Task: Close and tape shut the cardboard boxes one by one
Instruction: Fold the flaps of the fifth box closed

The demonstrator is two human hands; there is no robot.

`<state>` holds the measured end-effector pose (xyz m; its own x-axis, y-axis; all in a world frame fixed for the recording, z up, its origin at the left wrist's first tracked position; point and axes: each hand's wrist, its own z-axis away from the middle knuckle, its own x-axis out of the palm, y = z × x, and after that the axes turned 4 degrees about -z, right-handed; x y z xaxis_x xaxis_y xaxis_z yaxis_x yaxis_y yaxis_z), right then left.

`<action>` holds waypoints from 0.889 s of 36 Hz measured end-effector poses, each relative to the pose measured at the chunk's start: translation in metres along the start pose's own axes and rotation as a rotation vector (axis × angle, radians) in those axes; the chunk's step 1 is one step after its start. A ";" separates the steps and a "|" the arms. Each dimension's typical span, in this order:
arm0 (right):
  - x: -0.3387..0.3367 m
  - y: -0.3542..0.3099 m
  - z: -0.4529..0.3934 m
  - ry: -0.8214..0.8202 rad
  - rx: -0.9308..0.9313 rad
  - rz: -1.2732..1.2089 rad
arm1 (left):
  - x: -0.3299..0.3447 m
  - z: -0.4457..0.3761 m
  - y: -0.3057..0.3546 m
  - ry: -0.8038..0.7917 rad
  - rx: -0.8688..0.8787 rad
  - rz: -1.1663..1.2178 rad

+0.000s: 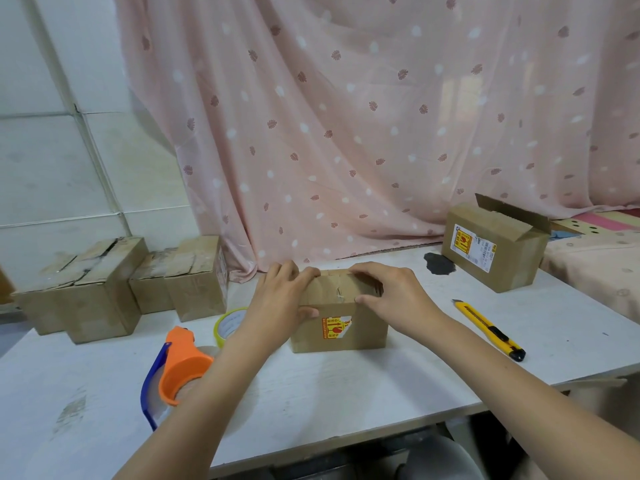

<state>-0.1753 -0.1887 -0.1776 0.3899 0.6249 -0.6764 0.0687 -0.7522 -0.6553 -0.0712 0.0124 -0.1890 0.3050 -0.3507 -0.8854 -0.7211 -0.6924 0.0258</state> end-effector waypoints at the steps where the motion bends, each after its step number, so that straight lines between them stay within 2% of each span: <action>1: 0.000 0.000 0.000 0.000 -0.002 -0.001 | 0.000 0.000 0.000 -0.006 0.002 -0.003; 11: 0.001 -0.002 -0.004 -0.085 -0.027 0.092 | 0.001 -0.001 0.000 -0.031 0.023 -0.011; 19: 0.002 0.001 -0.002 -0.150 -0.006 0.100 | 0.002 0.001 -0.001 0.006 0.039 -0.008; 27: 0.007 0.005 -0.001 -0.120 0.001 0.087 | 0.011 0.003 -0.007 0.089 0.113 -0.001; 30: 0.008 0.006 -0.001 -0.105 -0.001 0.079 | 0.012 0.002 -0.012 0.028 0.123 0.055; 32: 0.007 0.006 -0.001 -0.096 0.005 0.073 | 0.013 -0.002 -0.013 -0.101 0.104 0.065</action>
<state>-0.1716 -0.1886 -0.1859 0.3039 0.5856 -0.7515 0.0388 -0.7958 -0.6044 -0.0566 0.0155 -0.1996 0.1952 -0.3244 -0.9256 -0.7997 -0.5990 0.0413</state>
